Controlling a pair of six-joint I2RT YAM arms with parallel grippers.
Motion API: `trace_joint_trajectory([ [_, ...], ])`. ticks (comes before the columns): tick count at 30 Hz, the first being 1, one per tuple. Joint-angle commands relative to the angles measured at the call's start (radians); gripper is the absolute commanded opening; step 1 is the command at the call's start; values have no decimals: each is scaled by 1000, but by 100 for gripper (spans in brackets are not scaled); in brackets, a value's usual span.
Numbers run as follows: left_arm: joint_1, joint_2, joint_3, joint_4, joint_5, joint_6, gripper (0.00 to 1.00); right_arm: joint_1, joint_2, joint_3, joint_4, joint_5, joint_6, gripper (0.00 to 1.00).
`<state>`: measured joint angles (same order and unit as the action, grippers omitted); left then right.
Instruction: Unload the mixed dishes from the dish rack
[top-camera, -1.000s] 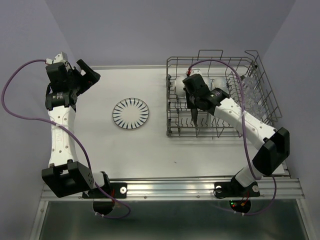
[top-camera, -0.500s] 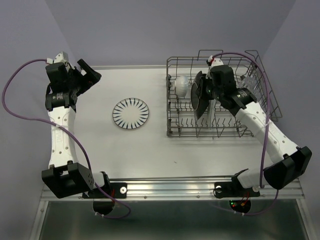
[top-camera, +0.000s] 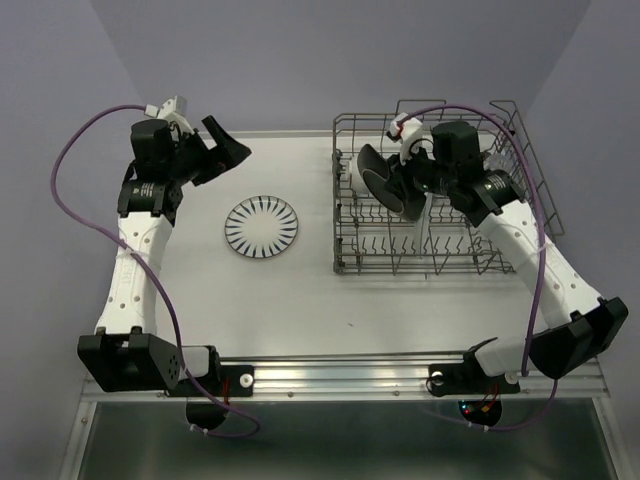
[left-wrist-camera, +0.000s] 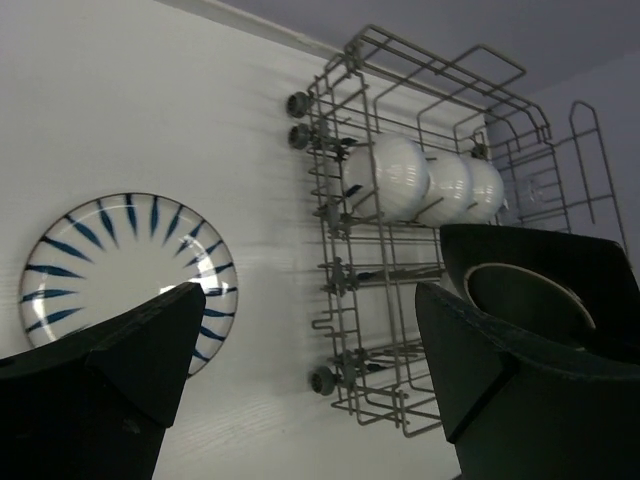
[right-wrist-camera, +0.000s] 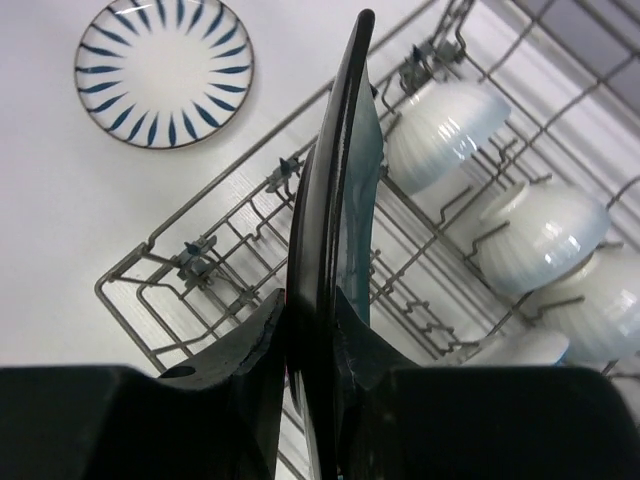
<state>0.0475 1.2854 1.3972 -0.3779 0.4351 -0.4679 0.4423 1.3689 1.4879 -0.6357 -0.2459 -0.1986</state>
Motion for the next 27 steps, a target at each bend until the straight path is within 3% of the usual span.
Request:
trace_joint_trajectory([
  [1, -95, -14, 40, 83, 102, -54, 99, 3, -10, 179, 79, -219, -257, 1],
  [4, -110, 17, 81, 68, 165, -80, 99, 3, -8, 189, 42, -312, -450, 1],
  [7, -127, 38, 126, 30, 165, -109, 99, 22, -45, 144, -30, -381, -825, 1],
  [8, -142, 41, 132, 28, 174, -121, 99, 33, -104, 39, -15, -409, -1017, 1],
  [10, -161, 58, 143, 14, 195, -136, 99, 53, -164, -87, 167, -409, -1067, 1],
  [17, -264, 100, 155, -6, 169, -178, 99, 110, -217, -228, 330, -382, -1233, 1],
  [27, -374, 158, 118, -9, 116, -218, 99, 265, -272, -471, 706, -104, -1388, 1],
])
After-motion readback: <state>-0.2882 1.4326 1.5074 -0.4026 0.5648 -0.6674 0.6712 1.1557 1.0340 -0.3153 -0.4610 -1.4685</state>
